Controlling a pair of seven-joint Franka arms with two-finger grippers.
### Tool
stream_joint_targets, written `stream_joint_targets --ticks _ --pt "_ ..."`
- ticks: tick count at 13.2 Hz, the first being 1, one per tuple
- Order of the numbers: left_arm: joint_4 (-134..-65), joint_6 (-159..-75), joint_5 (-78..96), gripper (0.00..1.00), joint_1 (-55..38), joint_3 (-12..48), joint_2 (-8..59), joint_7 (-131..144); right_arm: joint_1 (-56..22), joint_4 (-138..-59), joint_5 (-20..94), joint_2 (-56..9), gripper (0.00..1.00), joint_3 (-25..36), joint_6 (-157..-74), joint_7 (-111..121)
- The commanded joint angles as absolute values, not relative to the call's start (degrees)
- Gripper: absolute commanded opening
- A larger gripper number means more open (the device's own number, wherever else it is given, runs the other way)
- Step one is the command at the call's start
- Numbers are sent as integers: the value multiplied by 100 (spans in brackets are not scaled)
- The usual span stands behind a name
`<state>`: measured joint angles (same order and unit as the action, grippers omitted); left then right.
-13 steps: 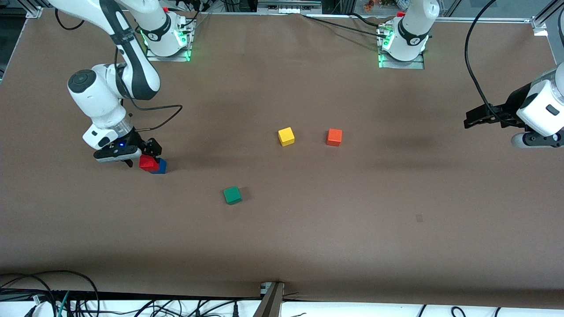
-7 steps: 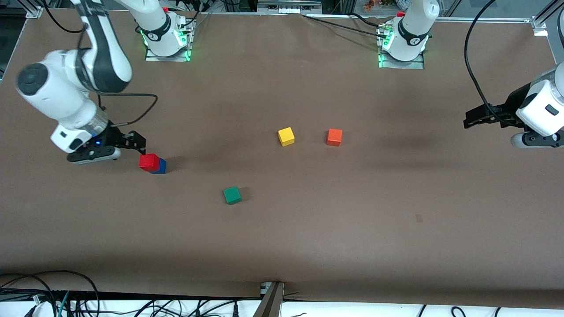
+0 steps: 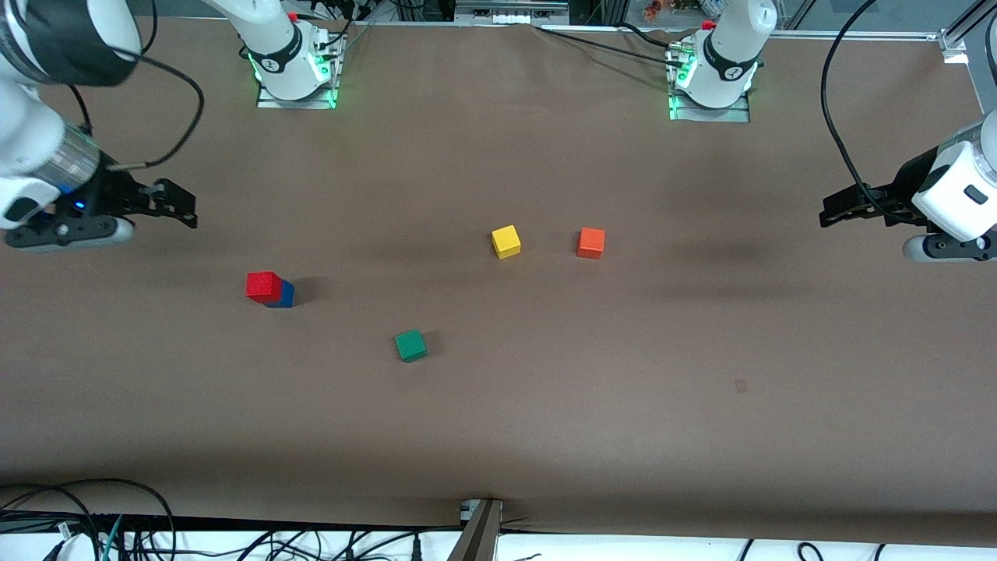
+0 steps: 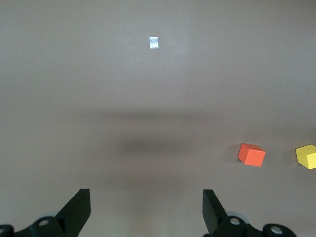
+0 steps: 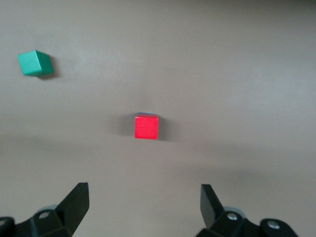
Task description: Pass red block to right arm, stack on blue
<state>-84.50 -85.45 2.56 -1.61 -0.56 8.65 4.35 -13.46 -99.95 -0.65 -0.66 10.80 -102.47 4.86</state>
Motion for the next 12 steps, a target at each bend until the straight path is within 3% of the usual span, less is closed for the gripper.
stream_joint_targets --ticks 1,4,12 --pt "-8464 -8517 343 100 -158 -62 809 510 -1301 -9362 -133 -141 100 1178 -9627 693" --pt "-8464 -8517 343 100 -167 -62 809 510 -1353 -8939 -123 -141 100 1134 -8597 563" --pt "-8315 -8517 334 100 -158 -53 896 510 -1345 -8824 -17 -158 100 1116 -8578 553"
